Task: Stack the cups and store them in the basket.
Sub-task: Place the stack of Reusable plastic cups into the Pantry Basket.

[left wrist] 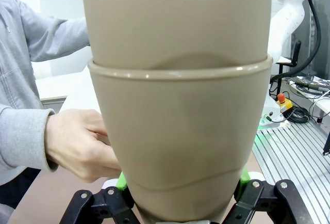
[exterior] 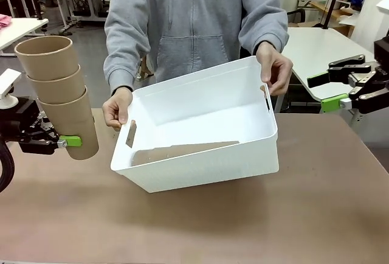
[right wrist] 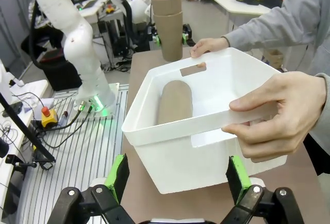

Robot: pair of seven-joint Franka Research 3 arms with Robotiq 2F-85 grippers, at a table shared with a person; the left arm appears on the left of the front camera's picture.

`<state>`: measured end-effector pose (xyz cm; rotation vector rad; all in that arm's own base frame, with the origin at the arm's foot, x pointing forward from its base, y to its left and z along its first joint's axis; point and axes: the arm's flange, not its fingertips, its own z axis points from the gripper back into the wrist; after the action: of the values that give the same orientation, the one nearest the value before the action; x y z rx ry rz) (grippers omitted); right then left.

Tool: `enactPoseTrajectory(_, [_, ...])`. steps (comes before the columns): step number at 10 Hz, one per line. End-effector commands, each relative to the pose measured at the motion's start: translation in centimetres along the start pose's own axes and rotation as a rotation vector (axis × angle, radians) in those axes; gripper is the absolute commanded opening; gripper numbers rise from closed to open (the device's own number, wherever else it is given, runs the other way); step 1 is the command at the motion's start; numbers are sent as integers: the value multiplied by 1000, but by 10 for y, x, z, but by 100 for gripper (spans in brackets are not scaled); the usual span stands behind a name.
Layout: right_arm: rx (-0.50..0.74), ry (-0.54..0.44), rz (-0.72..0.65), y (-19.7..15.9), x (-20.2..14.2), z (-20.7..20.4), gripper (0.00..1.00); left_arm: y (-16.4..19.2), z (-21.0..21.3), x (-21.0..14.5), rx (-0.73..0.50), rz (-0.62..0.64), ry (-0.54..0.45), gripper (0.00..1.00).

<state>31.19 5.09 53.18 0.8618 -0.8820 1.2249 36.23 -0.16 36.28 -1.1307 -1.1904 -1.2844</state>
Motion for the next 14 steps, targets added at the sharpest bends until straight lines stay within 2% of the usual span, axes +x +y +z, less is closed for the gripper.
enactPoseTrajectory(1, [0, -29, 14, 0, 2, 0, 100, 0, 0, 0, 0, 0, 0, 83])
enactPoseTrajectory(4, [0, -29, 14, 0, 2, 0, 100, -9, 22, 49, 50, 43, 100, 83])
enactPoseTrajectory(7, [0, -29, 14, 0, 2, 0, 100, -14, 15, 115, 39, 48, 251, 83])
enactPoseTrajectory(9, [0, -29, 14, 0, 2, 0, 100, -11, -3, 163, 33, 2, 369, 83])
enactPoseTrajectory(11, [0, -29, 14, 0, 2, 0, 100, 0, -33, 195, 12, -22, 470, 83])
enactPoseTrajectory(14, [0, -29, 14, 0, 2, 0, 100, 29, -99, 204, -55, -39, 579, 83])
